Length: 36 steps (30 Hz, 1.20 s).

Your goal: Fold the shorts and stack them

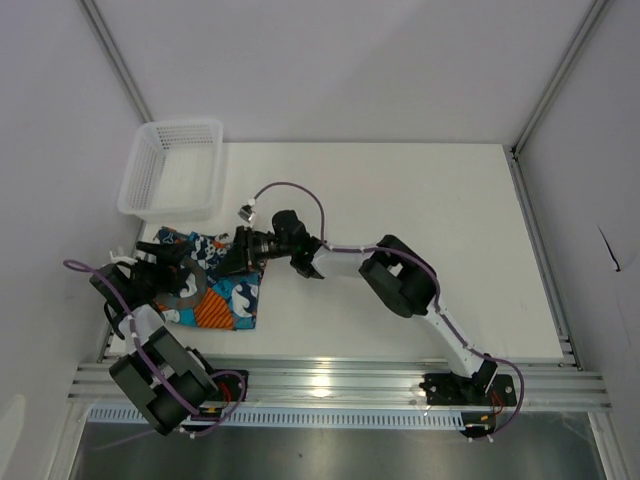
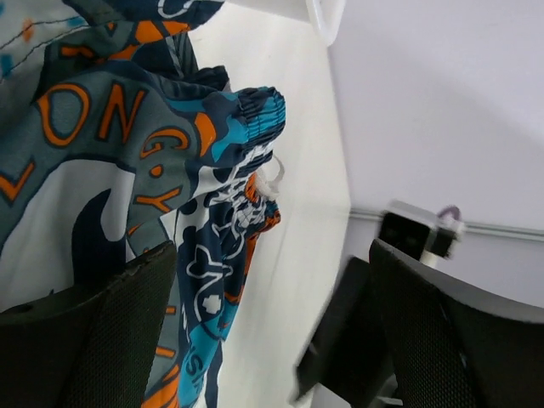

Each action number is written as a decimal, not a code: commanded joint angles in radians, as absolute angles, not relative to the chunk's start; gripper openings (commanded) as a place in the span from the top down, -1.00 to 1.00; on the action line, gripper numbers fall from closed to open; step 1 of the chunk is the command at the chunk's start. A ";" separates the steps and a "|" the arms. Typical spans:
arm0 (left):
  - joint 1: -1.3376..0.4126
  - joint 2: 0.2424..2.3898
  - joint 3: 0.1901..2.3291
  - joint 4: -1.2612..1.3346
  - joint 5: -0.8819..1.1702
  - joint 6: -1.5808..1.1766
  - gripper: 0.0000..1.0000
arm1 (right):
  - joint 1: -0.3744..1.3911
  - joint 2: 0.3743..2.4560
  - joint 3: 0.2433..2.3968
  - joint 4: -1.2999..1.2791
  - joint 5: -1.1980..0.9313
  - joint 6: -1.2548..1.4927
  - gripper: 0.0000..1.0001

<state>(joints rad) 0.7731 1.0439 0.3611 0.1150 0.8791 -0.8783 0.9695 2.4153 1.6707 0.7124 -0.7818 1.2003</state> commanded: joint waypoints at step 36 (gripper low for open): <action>0.931 0.643 0.366 0.027 0.726 -0.819 -0.98 | 0.874 1.899 1.313 0.532 -0.795 0.900 -0.26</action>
